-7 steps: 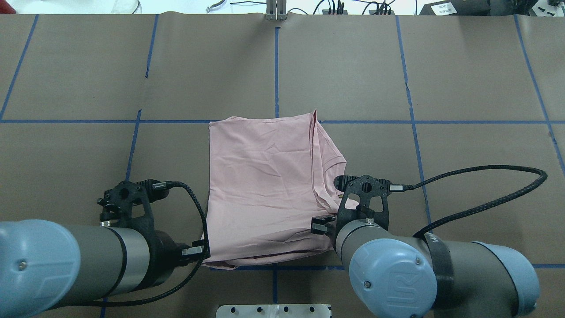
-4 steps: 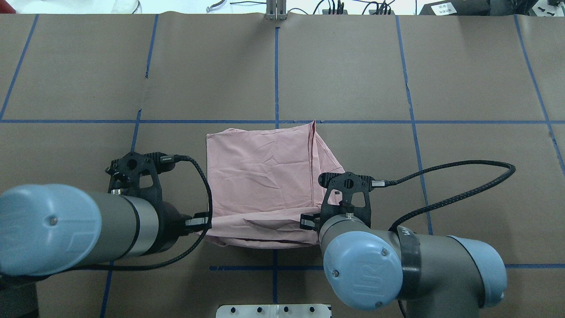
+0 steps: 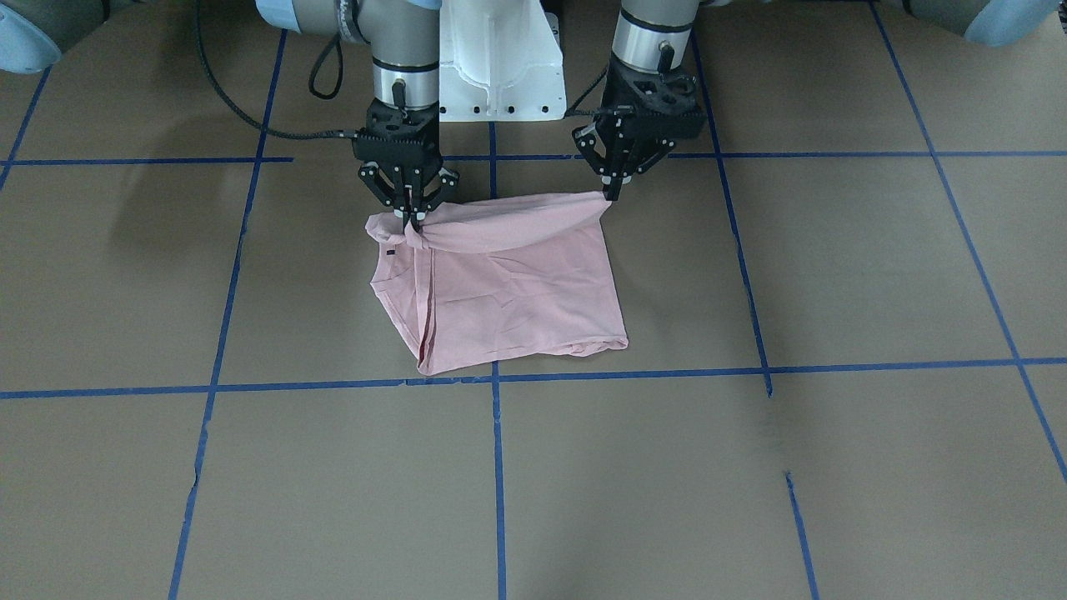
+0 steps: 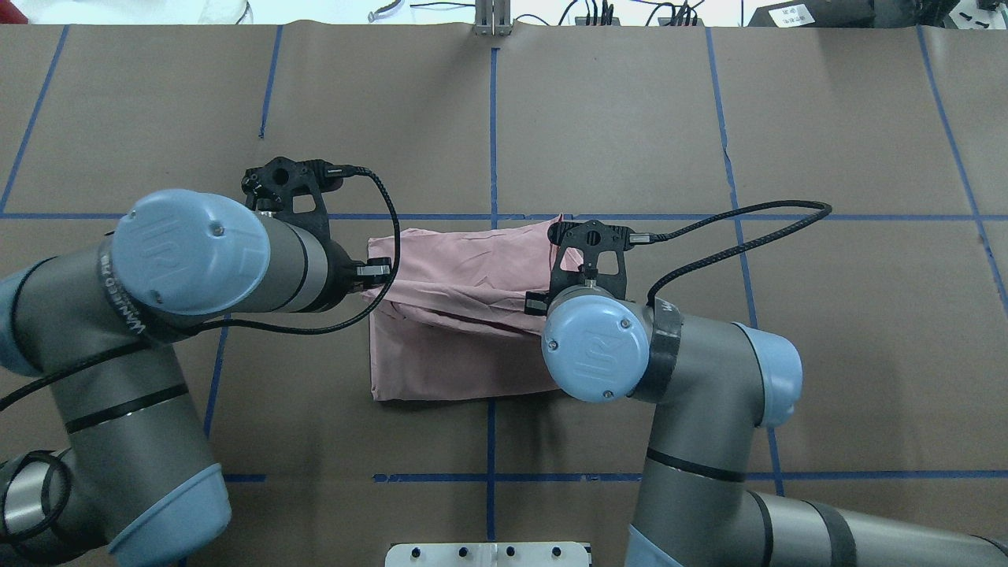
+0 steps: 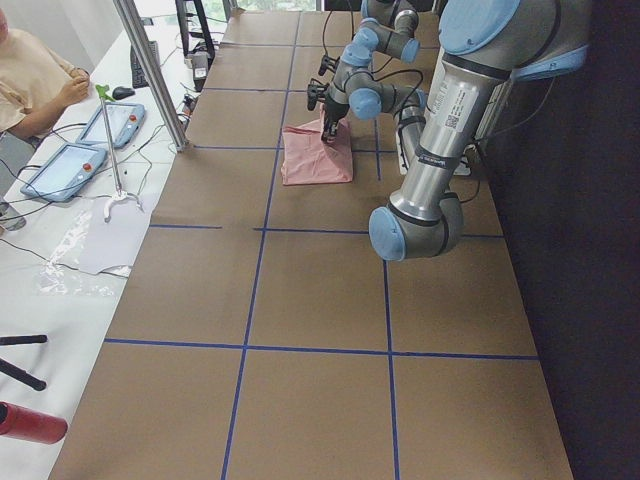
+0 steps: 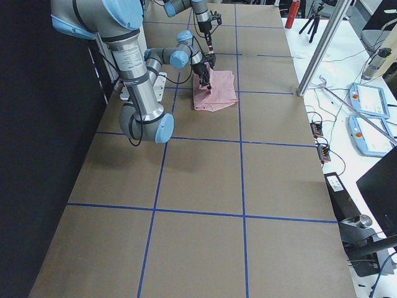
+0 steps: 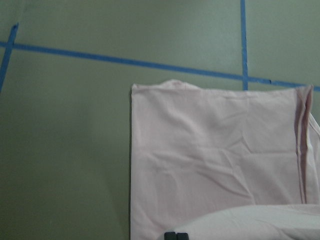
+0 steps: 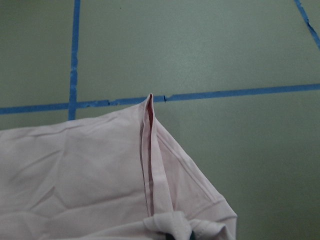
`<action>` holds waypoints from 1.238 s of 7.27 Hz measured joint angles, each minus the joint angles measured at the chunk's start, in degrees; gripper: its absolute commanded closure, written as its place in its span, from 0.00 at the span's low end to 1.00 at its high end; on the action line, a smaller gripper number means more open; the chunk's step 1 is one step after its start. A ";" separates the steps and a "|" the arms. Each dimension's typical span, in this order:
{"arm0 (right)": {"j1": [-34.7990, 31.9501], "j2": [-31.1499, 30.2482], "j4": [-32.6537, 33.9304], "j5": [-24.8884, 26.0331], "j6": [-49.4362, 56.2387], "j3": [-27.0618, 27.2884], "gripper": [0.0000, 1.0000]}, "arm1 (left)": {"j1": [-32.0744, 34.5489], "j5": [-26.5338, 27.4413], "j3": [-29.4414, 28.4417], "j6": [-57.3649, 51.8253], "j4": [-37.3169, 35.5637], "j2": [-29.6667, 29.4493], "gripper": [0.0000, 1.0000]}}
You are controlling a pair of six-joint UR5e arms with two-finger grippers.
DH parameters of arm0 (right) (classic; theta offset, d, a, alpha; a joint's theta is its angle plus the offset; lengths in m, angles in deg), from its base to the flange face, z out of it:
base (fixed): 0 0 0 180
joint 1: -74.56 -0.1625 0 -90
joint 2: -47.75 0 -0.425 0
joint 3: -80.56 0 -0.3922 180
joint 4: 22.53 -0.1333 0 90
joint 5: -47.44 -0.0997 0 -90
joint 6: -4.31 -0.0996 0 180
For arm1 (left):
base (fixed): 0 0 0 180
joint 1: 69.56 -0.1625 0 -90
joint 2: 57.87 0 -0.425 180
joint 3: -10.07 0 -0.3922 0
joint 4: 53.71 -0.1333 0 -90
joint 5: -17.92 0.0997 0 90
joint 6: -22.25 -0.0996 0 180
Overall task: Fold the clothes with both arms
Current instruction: 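Lay the folded edge down and open both grippers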
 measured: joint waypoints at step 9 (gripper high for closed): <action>-9.73 10.89 -15.27 -16.09 5.41 -21.90 0.00 | 10.21 -9.05 -11.26 -21.58 14.63 1.22 0.00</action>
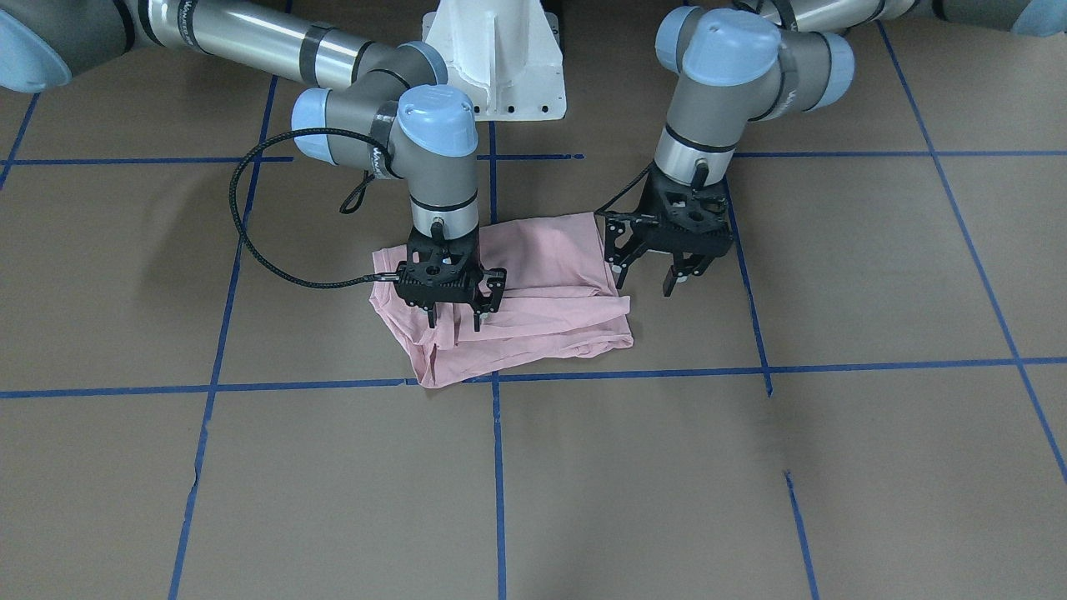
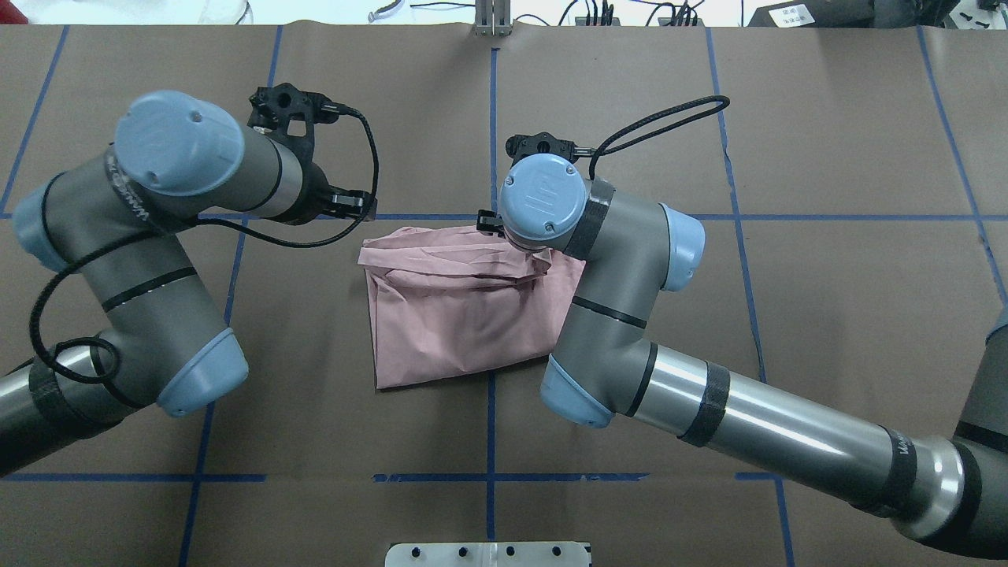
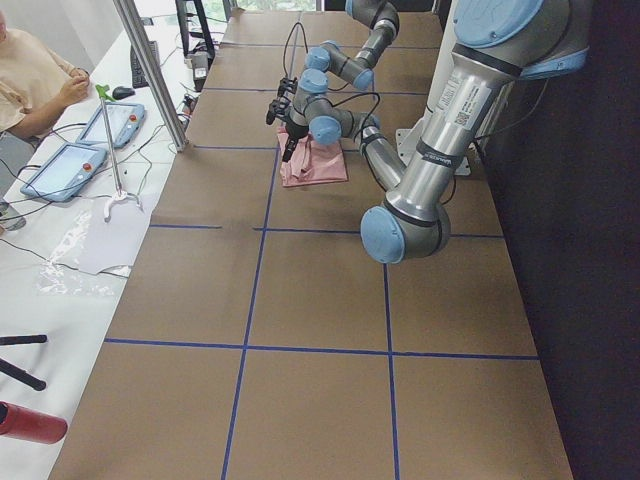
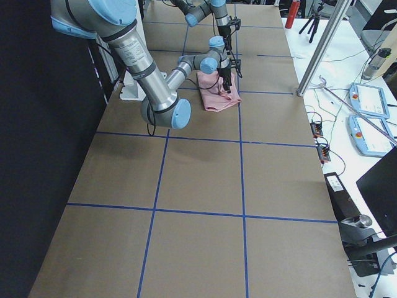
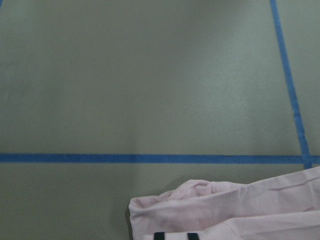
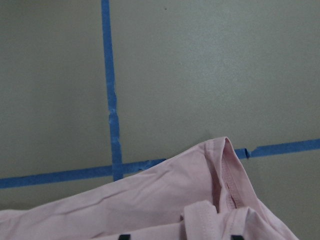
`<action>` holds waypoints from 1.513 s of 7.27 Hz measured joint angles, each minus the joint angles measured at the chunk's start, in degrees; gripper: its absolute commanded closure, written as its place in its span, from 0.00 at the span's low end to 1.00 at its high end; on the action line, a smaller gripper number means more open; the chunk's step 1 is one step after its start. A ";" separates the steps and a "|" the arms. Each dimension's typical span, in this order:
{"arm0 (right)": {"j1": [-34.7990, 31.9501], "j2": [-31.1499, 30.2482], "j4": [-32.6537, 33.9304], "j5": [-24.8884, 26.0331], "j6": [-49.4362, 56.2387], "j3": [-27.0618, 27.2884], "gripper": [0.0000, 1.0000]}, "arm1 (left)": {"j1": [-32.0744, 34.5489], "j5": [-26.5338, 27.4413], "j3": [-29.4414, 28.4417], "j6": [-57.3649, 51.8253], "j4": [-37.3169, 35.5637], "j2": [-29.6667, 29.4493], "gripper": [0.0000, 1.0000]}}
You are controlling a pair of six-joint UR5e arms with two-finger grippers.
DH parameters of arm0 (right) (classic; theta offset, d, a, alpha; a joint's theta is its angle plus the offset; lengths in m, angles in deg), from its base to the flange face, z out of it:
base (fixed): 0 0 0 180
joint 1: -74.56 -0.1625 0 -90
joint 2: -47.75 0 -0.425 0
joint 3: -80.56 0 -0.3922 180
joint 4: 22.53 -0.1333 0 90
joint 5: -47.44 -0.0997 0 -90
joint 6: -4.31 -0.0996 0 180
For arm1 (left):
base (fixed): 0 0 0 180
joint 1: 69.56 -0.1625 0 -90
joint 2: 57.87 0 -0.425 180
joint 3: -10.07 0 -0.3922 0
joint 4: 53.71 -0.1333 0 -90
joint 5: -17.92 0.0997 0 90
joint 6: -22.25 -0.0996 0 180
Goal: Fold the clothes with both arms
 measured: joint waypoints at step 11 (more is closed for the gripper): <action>-42.68 -39.25 21.29 -27.16 67.71 28.15 0.00 | 35.32 -21.98 13.64 -49.78 -18.03 18.13 0.00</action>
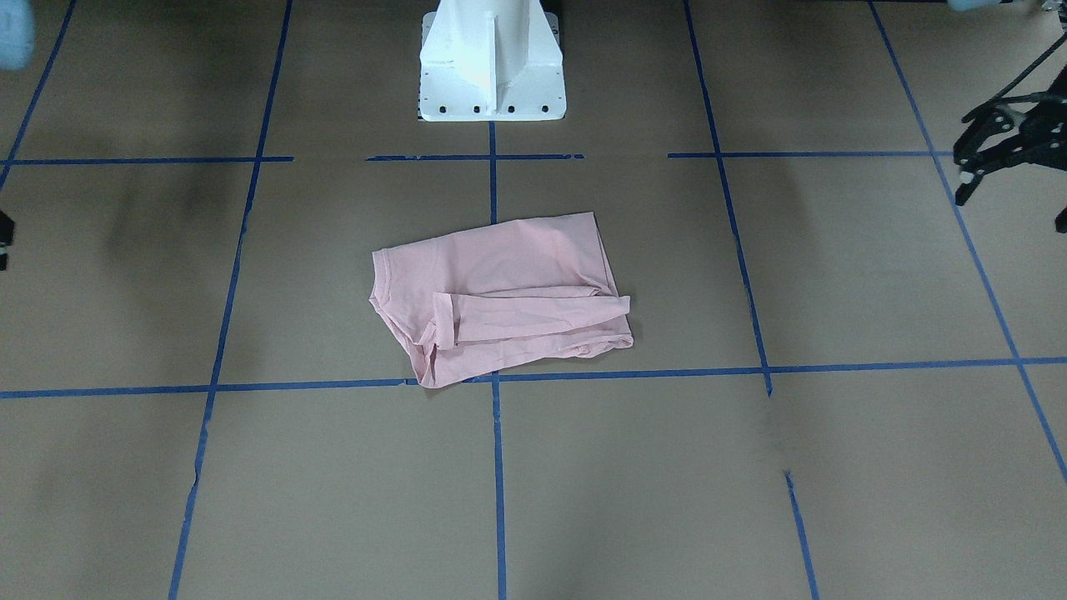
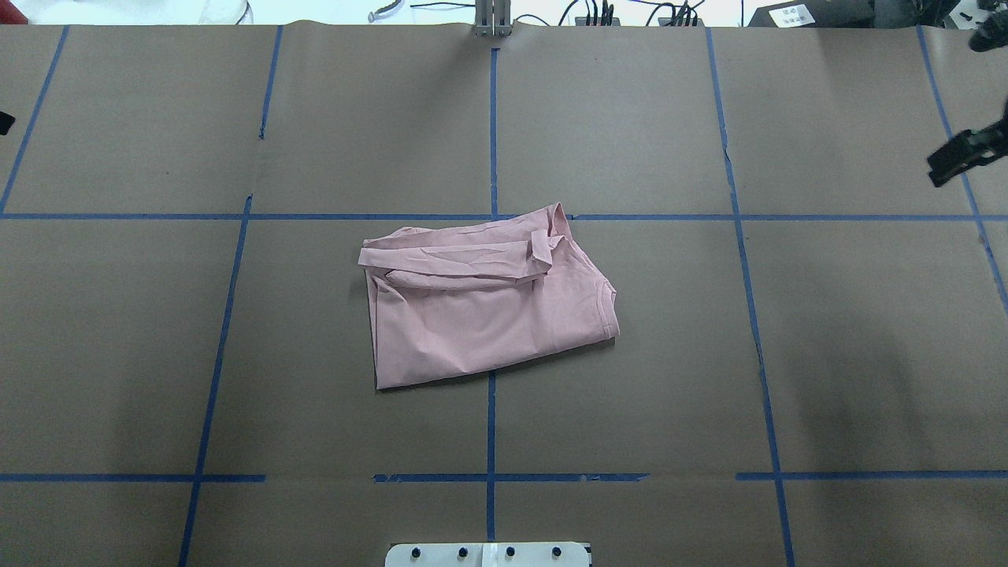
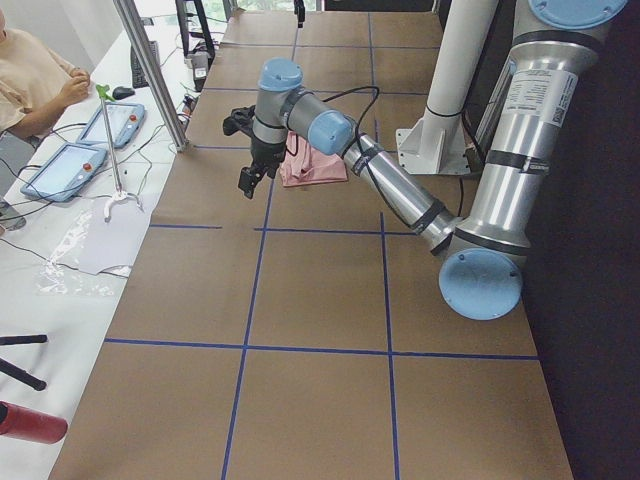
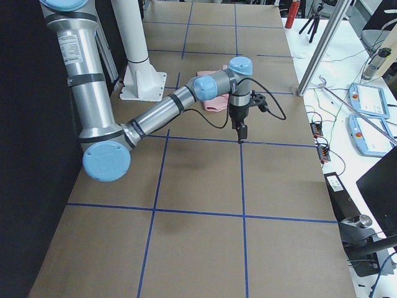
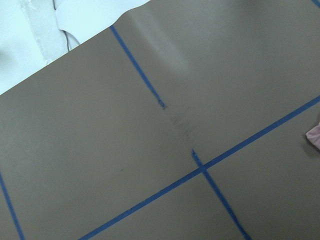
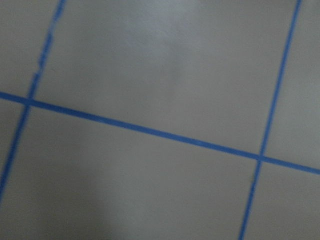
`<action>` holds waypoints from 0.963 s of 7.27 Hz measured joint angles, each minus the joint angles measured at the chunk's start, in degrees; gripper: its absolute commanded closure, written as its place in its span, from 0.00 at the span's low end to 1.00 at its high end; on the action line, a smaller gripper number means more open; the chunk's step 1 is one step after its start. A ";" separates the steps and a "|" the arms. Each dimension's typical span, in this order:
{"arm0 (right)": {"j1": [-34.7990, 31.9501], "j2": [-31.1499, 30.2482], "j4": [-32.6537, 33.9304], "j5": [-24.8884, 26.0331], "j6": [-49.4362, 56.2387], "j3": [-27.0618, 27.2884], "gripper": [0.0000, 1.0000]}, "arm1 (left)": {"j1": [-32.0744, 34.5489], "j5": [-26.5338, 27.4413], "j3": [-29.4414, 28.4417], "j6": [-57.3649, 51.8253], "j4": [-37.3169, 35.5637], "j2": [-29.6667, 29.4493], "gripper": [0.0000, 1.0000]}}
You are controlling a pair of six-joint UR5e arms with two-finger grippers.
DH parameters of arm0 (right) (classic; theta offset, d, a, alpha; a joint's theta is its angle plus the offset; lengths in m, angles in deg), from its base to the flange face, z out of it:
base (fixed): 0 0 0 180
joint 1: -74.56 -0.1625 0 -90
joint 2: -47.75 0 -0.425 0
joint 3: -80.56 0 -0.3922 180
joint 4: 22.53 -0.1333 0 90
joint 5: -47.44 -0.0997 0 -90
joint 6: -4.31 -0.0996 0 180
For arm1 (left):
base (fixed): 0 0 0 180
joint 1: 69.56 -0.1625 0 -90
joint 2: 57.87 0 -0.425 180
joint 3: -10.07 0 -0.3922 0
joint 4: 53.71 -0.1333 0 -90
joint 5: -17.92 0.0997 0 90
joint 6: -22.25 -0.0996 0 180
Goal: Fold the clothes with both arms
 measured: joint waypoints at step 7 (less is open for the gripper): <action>-18.60 -18.94 -5.11 -9.16 22.04 -7.65 0.00 | 7.47 -2.79 -11.11 -8.12 3.54 11.95 0.00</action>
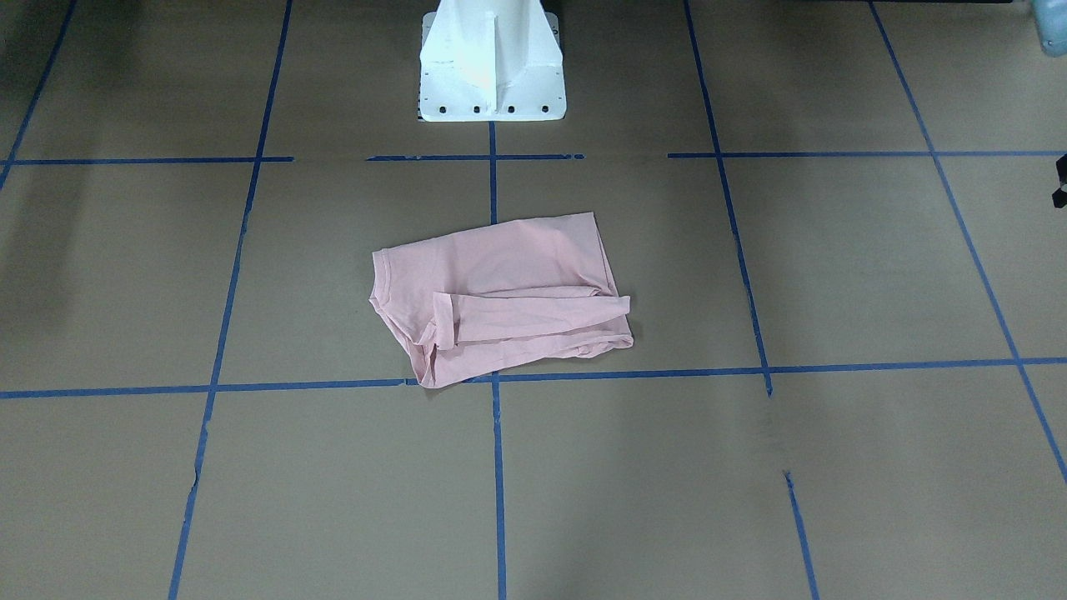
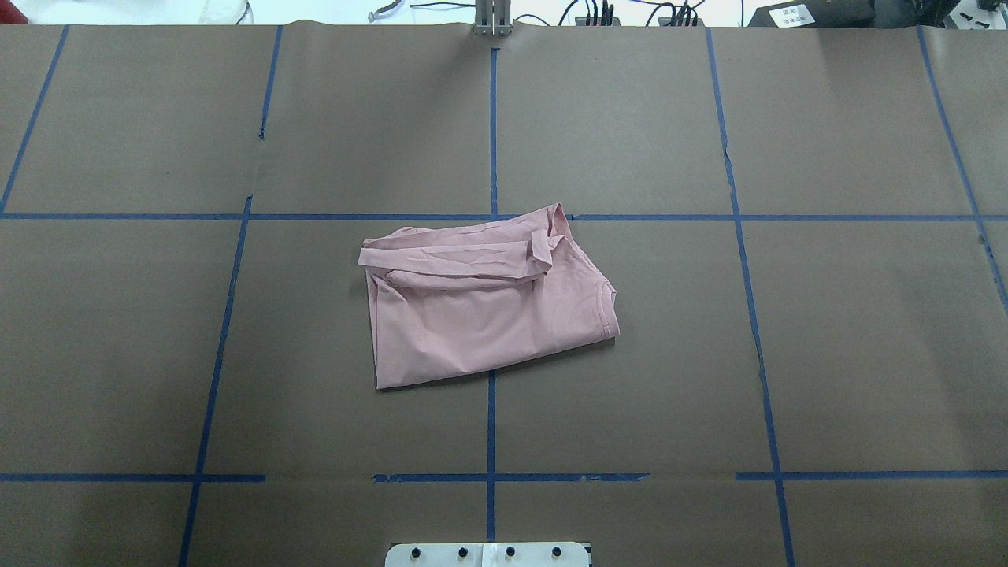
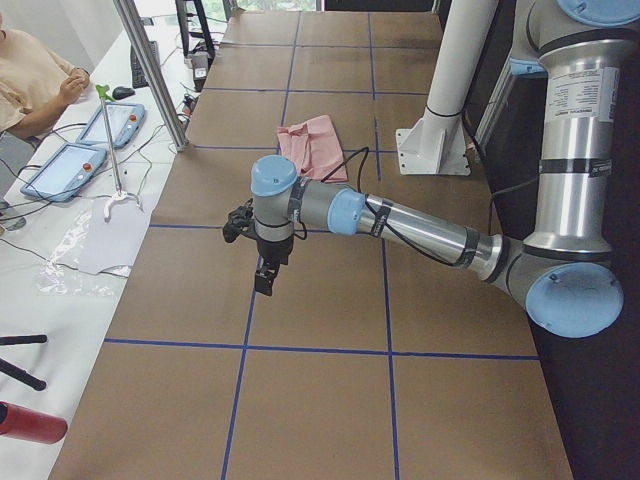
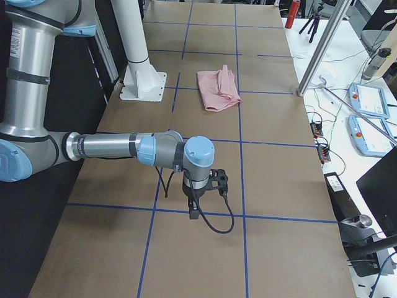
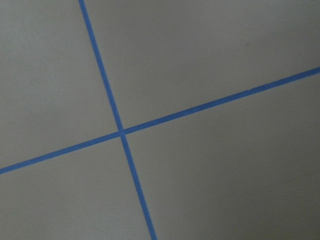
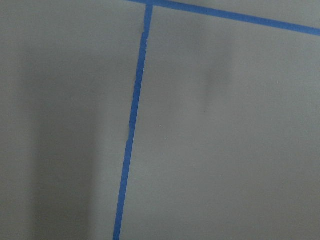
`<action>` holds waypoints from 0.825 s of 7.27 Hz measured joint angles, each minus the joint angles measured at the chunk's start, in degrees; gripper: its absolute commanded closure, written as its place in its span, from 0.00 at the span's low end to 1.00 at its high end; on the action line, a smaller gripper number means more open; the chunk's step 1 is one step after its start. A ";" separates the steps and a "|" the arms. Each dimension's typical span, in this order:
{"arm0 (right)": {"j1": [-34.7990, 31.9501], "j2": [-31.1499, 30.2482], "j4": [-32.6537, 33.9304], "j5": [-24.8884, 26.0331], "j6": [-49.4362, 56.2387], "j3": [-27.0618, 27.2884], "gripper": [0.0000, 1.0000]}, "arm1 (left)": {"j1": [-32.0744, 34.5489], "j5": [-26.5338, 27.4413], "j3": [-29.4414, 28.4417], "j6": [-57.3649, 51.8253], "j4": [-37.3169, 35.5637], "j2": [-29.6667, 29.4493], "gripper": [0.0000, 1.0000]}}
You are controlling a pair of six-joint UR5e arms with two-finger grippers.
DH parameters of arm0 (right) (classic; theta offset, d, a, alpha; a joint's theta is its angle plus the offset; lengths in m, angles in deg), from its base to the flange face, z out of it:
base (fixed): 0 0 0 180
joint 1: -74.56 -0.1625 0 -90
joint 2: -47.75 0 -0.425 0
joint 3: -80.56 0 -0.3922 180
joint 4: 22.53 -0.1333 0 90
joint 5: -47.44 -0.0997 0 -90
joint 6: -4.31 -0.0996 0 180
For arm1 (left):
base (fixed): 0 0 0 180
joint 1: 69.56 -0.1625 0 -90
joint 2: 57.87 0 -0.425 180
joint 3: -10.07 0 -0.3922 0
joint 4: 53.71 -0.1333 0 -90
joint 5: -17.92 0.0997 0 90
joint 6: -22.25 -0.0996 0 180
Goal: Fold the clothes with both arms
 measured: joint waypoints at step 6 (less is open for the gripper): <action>-0.18 -0.29 -7.74 -1.43 -0.19 -5.40 0.00 | 10.50 -5.16 -9.68 -12.32 3.64 3.59 0.00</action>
